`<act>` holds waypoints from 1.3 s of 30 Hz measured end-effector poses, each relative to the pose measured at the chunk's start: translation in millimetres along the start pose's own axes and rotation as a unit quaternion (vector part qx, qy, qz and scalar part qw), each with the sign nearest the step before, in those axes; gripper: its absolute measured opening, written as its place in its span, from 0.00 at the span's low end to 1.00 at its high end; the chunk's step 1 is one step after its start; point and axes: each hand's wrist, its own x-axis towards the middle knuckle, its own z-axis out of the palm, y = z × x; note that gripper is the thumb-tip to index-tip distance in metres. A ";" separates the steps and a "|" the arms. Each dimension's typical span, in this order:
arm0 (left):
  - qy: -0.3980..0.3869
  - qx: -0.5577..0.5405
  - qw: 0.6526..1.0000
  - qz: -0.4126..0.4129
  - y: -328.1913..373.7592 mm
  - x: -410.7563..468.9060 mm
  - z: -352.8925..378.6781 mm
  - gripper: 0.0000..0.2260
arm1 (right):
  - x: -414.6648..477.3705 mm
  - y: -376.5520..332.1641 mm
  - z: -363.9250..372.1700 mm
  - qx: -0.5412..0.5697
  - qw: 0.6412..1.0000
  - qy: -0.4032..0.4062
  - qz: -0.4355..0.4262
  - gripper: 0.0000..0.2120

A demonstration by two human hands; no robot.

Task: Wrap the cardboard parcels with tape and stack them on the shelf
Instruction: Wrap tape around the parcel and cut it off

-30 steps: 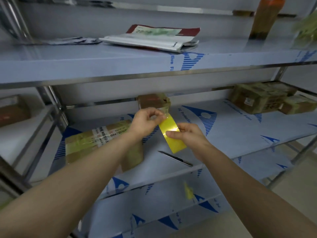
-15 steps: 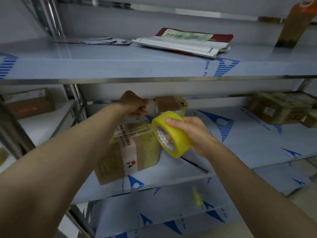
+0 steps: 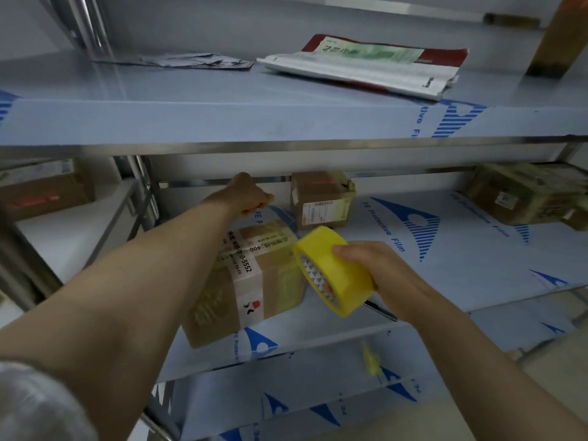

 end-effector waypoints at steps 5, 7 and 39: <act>-0.032 0.036 0.999 -0.015 -7.4 7.5 6.1 0.12 | -0.2 5.7 12.4 0.047 0.998 0.051 0.007 0.07; -0.031 0.035 0.999 -0.028 -9.0 9.4 7.9 0.12 | 0.2 5.3 18.5 0.045 0.997 0.067 0.007 0.08; 0.093 0.327 0.934 0.114 -14.1 4.1 65.3 0.19 | 7.2 24.6 42.0 -0.001 0.990 0.140 0.021 0.15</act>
